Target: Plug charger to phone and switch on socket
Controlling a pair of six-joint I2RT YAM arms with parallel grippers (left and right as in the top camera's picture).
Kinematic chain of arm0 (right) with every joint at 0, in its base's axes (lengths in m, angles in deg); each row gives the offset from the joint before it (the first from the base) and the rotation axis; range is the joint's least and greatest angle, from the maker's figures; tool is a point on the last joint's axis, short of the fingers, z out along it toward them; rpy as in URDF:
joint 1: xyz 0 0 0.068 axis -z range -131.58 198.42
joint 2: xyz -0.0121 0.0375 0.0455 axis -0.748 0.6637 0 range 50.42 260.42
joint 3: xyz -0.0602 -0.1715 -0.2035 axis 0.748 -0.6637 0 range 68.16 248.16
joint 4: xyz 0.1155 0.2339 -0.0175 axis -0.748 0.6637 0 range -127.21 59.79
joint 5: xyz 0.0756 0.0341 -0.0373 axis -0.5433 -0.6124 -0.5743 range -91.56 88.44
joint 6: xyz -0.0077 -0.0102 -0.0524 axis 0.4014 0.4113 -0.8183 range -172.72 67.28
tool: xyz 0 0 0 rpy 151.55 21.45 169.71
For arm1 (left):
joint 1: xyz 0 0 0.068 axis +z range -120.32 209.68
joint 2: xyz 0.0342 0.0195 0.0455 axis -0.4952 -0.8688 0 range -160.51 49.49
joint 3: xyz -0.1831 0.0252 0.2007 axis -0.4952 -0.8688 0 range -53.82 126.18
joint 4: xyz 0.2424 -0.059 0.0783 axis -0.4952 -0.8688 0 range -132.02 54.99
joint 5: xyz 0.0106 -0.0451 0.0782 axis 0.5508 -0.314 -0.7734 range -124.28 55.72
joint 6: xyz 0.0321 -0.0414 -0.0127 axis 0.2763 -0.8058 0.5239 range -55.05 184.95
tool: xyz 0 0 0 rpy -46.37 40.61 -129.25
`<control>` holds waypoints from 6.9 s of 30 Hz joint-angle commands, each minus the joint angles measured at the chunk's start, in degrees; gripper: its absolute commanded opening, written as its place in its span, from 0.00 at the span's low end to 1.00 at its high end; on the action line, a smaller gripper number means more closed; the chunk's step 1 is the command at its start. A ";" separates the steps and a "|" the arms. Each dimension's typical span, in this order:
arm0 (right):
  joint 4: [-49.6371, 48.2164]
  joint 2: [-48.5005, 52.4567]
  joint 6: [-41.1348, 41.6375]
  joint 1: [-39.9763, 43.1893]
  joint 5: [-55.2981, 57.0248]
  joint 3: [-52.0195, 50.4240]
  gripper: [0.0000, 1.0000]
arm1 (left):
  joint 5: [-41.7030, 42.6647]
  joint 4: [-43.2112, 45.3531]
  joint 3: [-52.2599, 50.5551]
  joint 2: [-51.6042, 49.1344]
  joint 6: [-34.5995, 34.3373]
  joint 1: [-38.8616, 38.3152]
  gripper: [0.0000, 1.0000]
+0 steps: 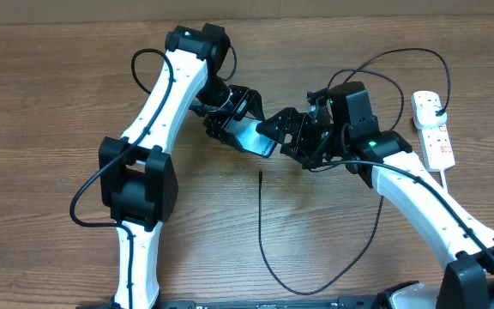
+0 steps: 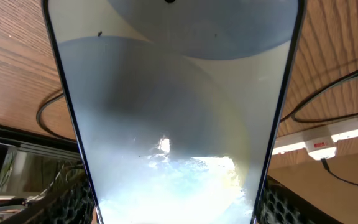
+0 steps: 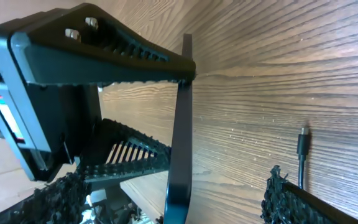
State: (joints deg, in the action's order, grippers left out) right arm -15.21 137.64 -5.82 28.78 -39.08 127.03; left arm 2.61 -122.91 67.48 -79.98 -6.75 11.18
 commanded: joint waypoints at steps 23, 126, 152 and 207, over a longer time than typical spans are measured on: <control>1.22 0.02 0.02 -0.42 4.48 1.20 0.68 | 3.69 0.90 1.55 0.26 -4.20 -3.91 0.04; -19.21 0.02 62.14 6.16 -3.43 1.20 0.04 | -7.96 -0.55 24.85 3.63 0.90 4.13 1.00; -30.95 0.02 76.96 6.10 -12.11 1.20 0.04 | -15.69 0.28 24.79 3.58 -7.54 0.66 1.00; -35.04 0.02 76.96 6.12 -12.07 1.22 0.04 | -11.76 0.94 24.76 3.56 -13.38 -0.46 0.29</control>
State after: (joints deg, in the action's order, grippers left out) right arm -48.72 138.03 63.25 35.32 -50.80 127.03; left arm -9.59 -120.33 91.10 -78.03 -18.38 10.92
